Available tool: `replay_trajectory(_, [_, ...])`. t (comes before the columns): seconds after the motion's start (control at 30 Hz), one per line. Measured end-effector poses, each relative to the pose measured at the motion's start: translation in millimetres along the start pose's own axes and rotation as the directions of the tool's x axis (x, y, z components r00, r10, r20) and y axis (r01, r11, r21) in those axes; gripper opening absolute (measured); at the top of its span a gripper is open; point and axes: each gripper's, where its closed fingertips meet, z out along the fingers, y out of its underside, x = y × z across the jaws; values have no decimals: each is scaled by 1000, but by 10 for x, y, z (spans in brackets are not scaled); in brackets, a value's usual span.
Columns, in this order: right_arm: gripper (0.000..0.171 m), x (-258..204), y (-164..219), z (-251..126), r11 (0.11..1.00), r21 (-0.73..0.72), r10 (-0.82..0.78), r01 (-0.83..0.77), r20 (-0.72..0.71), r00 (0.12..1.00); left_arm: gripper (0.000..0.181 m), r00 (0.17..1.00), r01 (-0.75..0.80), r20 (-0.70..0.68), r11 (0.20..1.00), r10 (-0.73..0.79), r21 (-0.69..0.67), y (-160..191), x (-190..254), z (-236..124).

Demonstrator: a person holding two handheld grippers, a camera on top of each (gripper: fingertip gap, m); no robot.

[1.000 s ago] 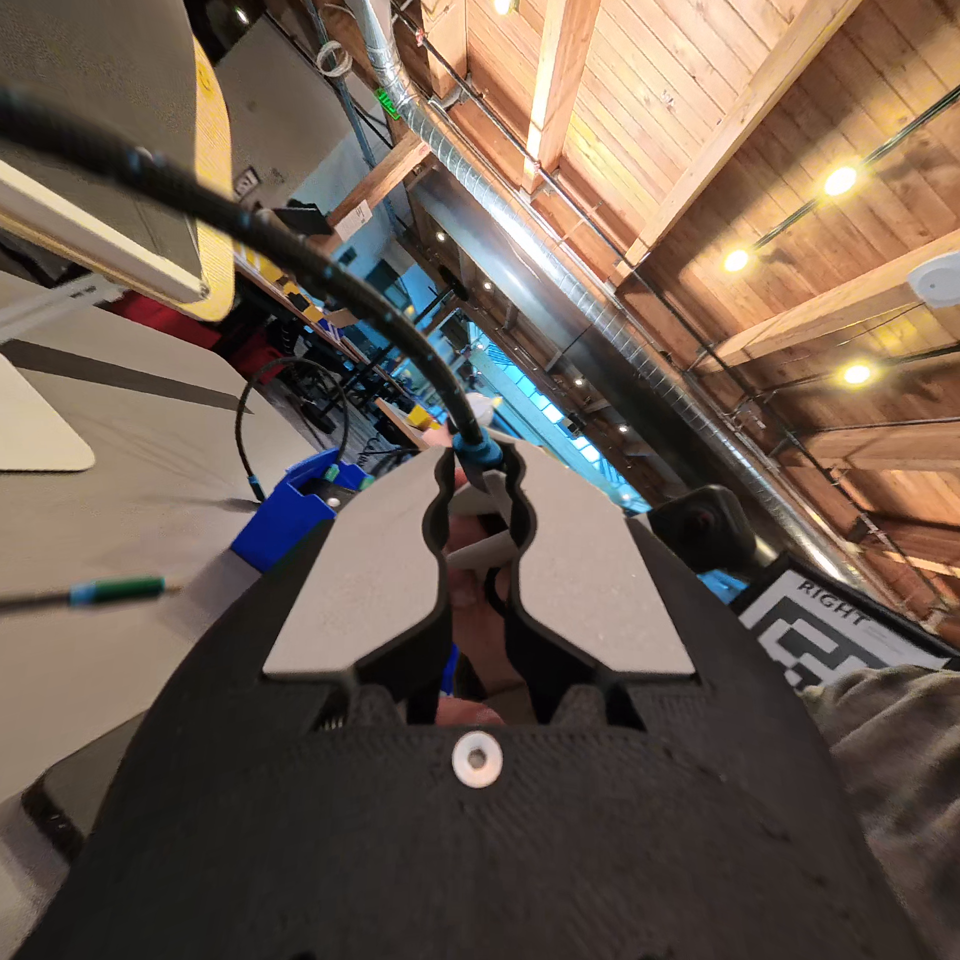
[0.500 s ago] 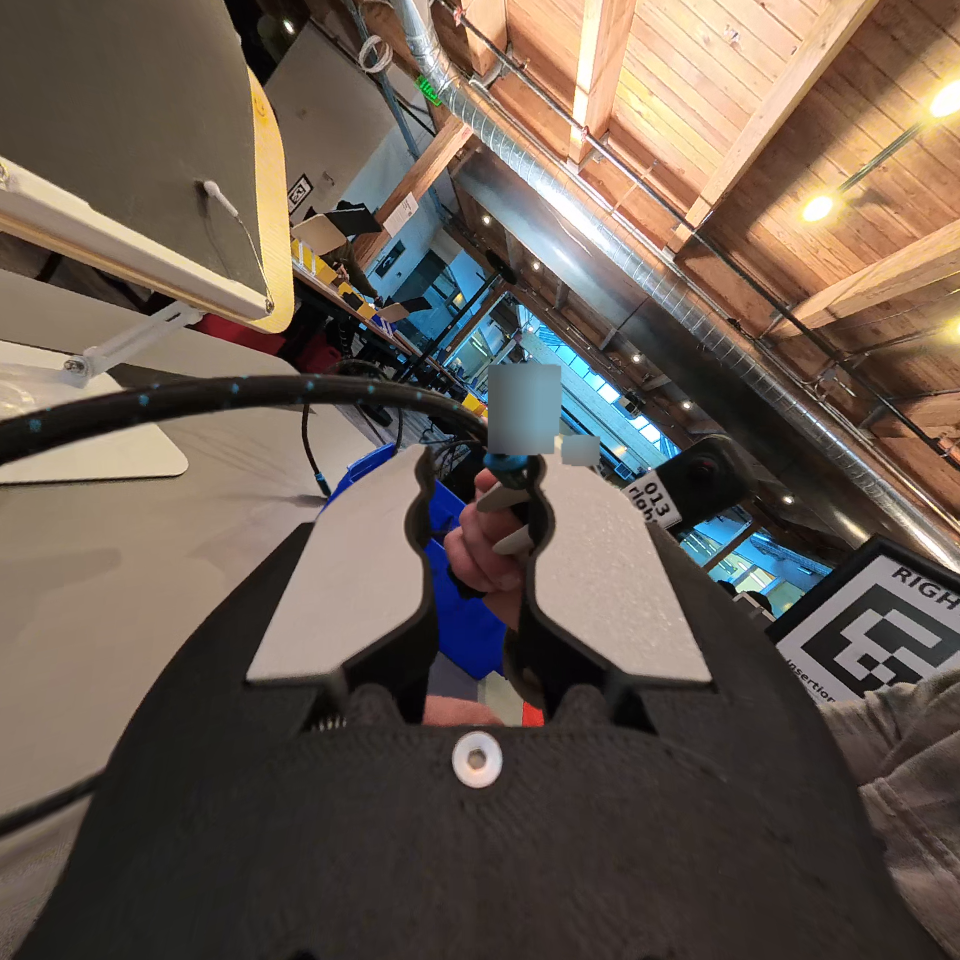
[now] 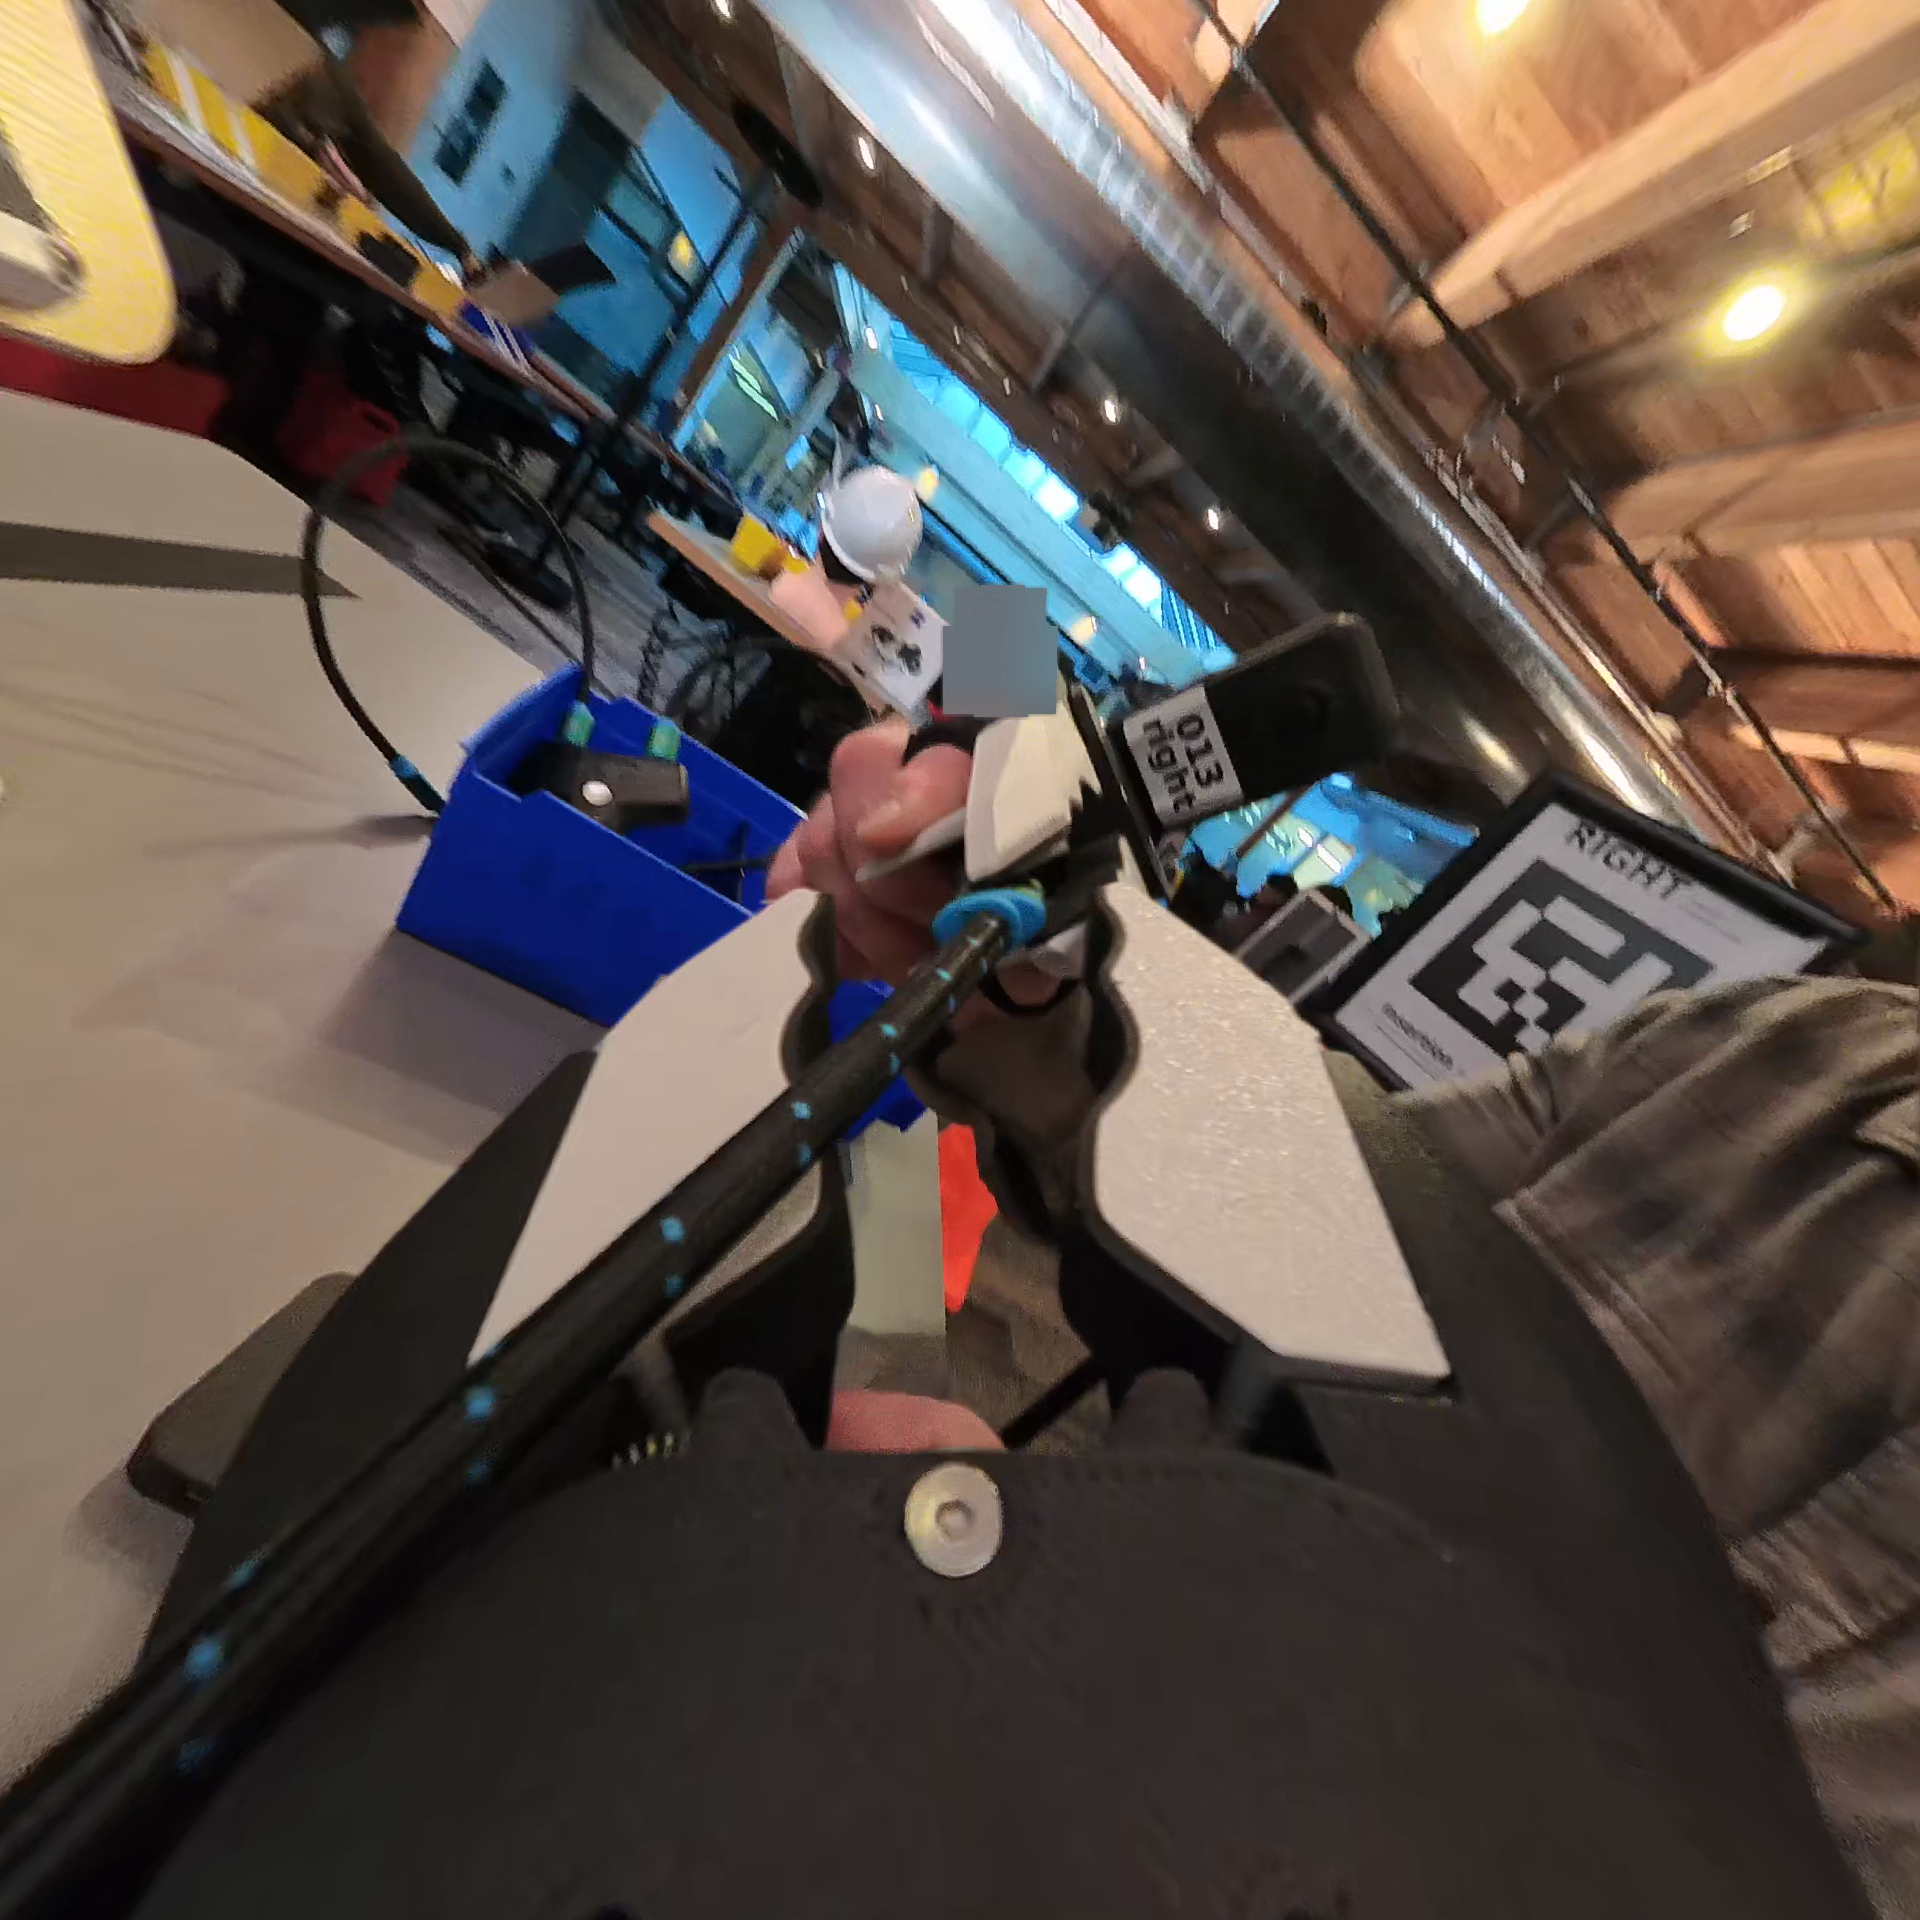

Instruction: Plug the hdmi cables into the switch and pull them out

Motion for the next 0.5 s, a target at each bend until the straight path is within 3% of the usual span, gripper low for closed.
replay_trajectory(0.1, [8, -15, -38, -57, 999, -4, -33, 33, 12, 999, 49, 999, 3, -36, 999, -5, -51, 51, 89, 31])
replay_trajectory(0.3, [8, -101, -111, -90, 997, -6, -74, 74, 49, 996, 58, 997, -51, -52, 998, 49, -21, 46, 133, 40])
replay_trajectory(0.4, [7, -96, -176, -101, 997, 23, -70, 69, 43, 997, 83, 996, -5, -93, 999, 0, -47, 114, 164, 81])
replay_trajectory(0.5, [7, -110, -264, -107, 997, 72, -47, 43, 51, 998, 93, 991, -18, -134, 995, 4, -100, 238, 261, 154])
